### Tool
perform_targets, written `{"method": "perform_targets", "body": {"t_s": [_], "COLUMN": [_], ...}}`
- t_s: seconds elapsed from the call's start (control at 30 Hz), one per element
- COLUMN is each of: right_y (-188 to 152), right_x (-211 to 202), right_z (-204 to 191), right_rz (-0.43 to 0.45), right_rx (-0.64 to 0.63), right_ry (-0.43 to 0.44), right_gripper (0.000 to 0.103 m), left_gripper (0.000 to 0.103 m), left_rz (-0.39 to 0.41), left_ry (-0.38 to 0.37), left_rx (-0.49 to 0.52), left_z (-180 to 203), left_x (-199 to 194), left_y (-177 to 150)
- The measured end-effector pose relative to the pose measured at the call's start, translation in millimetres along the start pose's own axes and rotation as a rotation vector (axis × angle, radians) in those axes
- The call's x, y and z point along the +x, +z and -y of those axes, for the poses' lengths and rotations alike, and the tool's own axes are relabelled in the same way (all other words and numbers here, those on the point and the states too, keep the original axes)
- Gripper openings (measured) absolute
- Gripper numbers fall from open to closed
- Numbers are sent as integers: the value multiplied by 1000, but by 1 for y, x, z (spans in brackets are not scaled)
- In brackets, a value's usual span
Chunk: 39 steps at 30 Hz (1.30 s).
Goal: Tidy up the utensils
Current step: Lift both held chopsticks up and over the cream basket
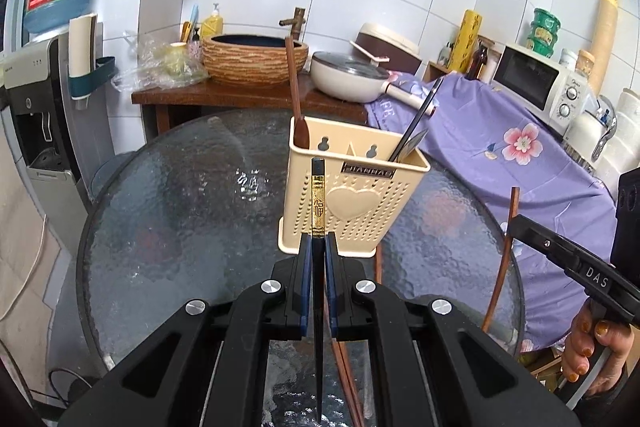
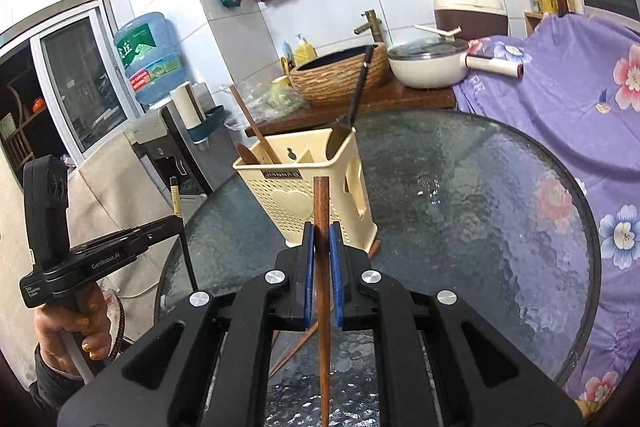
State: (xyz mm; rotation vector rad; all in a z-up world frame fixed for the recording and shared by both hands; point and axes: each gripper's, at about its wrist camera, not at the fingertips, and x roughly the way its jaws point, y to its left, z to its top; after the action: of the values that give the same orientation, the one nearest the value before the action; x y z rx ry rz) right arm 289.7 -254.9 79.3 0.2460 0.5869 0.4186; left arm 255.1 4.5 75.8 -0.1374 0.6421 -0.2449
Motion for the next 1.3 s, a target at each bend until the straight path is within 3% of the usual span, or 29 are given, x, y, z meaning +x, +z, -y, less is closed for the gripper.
{"method": "perform_targets", "body": {"t_s": [0.9,1.3], "right_y": [45,91], "right_x": [-22,-32], "right_z": [-37,-63], "right_rz": [77,105], "right_rx": [-90,-147], "right_ry": [7,10], "right_gripper": [8,8], "left_gripper": [6,6], "left_rz": [93,192], "left_ry": [-30,-23], "left_rx": [23,75], "left_z": [17,39], "left_x": [-28,-57], "left_y": [24,73]}}
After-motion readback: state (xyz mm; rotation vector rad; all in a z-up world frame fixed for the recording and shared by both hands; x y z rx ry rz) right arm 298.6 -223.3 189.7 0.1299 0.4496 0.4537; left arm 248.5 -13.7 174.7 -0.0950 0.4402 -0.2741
